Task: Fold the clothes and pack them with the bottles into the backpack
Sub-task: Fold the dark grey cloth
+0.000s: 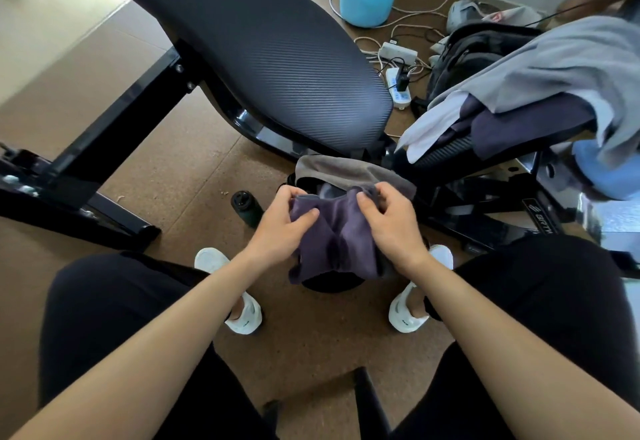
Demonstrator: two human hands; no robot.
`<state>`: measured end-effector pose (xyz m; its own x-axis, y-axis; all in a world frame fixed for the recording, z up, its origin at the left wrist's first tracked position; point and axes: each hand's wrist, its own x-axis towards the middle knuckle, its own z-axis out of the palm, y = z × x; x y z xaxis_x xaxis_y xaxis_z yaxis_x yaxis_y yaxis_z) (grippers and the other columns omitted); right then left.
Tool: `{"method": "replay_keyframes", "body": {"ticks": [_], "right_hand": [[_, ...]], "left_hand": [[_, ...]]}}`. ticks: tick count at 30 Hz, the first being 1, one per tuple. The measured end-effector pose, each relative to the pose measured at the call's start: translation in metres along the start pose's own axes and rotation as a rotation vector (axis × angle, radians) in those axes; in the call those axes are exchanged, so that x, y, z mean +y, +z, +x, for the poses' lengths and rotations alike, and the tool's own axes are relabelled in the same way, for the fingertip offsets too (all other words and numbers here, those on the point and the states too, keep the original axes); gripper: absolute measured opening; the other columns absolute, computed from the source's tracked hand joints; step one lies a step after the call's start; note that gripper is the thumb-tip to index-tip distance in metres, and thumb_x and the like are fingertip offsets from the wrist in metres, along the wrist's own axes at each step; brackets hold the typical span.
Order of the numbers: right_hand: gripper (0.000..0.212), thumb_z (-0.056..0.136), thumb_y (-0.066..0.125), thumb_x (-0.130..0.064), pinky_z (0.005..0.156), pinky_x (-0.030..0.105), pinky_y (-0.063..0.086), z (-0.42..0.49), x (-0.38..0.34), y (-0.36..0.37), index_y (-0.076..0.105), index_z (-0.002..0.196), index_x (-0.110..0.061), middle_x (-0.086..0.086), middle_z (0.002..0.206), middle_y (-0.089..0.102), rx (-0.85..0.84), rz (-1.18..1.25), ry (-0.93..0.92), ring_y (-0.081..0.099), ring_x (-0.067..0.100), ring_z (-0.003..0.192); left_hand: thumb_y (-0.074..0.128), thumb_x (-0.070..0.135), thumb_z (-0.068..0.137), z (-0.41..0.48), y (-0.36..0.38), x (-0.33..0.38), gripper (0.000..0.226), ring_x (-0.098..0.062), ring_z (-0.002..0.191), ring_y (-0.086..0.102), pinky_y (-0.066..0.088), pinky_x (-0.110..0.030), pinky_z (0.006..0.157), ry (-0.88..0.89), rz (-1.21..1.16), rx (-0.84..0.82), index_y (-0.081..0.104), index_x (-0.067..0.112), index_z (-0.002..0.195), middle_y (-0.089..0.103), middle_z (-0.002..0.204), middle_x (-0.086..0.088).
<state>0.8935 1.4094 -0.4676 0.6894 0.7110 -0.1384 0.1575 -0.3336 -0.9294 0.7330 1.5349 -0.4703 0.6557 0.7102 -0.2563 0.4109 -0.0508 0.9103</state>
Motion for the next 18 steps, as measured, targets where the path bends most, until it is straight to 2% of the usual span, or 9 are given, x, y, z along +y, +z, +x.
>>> {"method": "replay_keyframes", "body": {"ticks": [3, 6, 9, 11, 14, 16, 18], "right_hand": [[0.018, 0.097, 0.058, -0.039, 0.079, 0.054, 0.051, -0.01, -0.008, 0.011, 0.061, 0.089, -0.022, 0.003, 0.085, 0.067, -0.111, 0.005, -0.044, 0.062, 0.018, 0.08], [0.021, 0.102, 0.055, -0.039, 0.083, 0.044, 0.054, -0.016, -0.012, 0.011, 0.064, 0.107, -0.021, -0.001, 0.098, 0.069, -0.191, 0.019, -0.033, 0.066, 0.018, 0.092], [0.025, 0.101, 0.059, -0.04, 0.085, 0.028, 0.052, -0.017, -0.014, 0.006, 0.062, 0.118, -0.021, -0.006, 0.108, 0.069, -0.272, 0.036, -0.023, 0.066, 0.007, 0.098], [0.035, 0.094, 0.07, -0.041, 0.086, 0.021, 0.053, -0.019, -0.016, 0.004, 0.058, 0.123, -0.024, -0.011, 0.113, 0.068, -0.335, -0.009, -0.026, 0.065, 0.002, 0.103], [0.051, 0.082, 0.082, -0.04, 0.088, 0.023, 0.055, -0.02, -0.013, 0.004, 0.055, 0.123, -0.026, -0.012, 0.115, 0.066, -0.343, -0.125, -0.043, 0.064, 0.001, 0.105], [0.043, 0.085, 0.081, -0.033, 0.088, 0.025, 0.055, -0.019, -0.01, 0.006, 0.058, 0.12, -0.024, -0.011, 0.112, 0.068, -0.317, -0.125, -0.043, 0.065, 0.002, 0.103], [0.029, 0.091, 0.075, -0.024, 0.091, 0.031, 0.055, -0.016, -0.007, 0.006, 0.064, 0.118, -0.021, -0.006, 0.11, 0.072, -0.286, -0.004, 0.014, 0.068, 0.006, 0.103]], "left_hand": [[0.065, 0.015, 0.099, -0.007, 0.013, 0.012, 0.02, -0.012, 0.09, 0.066, 0.054, -0.026, 0.067, -0.025, -0.132, -0.098, 0.052, 0.013, 0.115, 0.066, 0.105, -0.007], [0.055, 0.027, 0.104, -0.013, 0.017, 0.021, 0.017, -0.017, 0.085, 0.07, 0.059, -0.036, 0.058, -0.122, -0.364, -0.183, 0.049, 0.017, 0.117, 0.064, 0.105, -0.006], [0.047, 0.05, 0.096, -0.011, 0.012, 0.021, 0.046, -0.021, 0.083, 0.066, 0.059, -0.04, 0.06, -0.213, -0.549, -0.22, 0.05, 0.018, 0.128, 0.058, 0.112, -0.011], [0.045, 0.054, 0.093, -0.01, 0.01, 0.018, 0.056, -0.028, 0.09, 0.065, 0.059, -0.042, 0.065, -0.221, -0.594, -0.244, 0.05, 0.019, 0.136, 0.053, 0.12, -0.02], [0.041, 0.053, 0.095, -0.01, 0.01, 0.015, 0.056, -0.033, 0.094, 0.063, 0.06, -0.041, 0.065, -0.181, -0.598, -0.291, 0.05, 0.022, 0.14, 0.052, 0.118, -0.019], [0.04, 0.051, 0.096, -0.01, 0.01, 0.016, 0.054, -0.03, 0.092, 0.064, 0.06, -0.039, 0.064, -0.138, -0.568, -0.325, 0.05, 0.023, 0.141, 0.058, 0.116, -0.015], [0.04, 0.046, 0.096, -0.01, 0.008, 0.02, 0.052, -0.029, 0.087, 0.068, 0.058, -0.035, 0.059, -0.103, -0.514, -0.31, 0.051, 0.02, 0.14, 0.066, 0.115, -0.013]]}}
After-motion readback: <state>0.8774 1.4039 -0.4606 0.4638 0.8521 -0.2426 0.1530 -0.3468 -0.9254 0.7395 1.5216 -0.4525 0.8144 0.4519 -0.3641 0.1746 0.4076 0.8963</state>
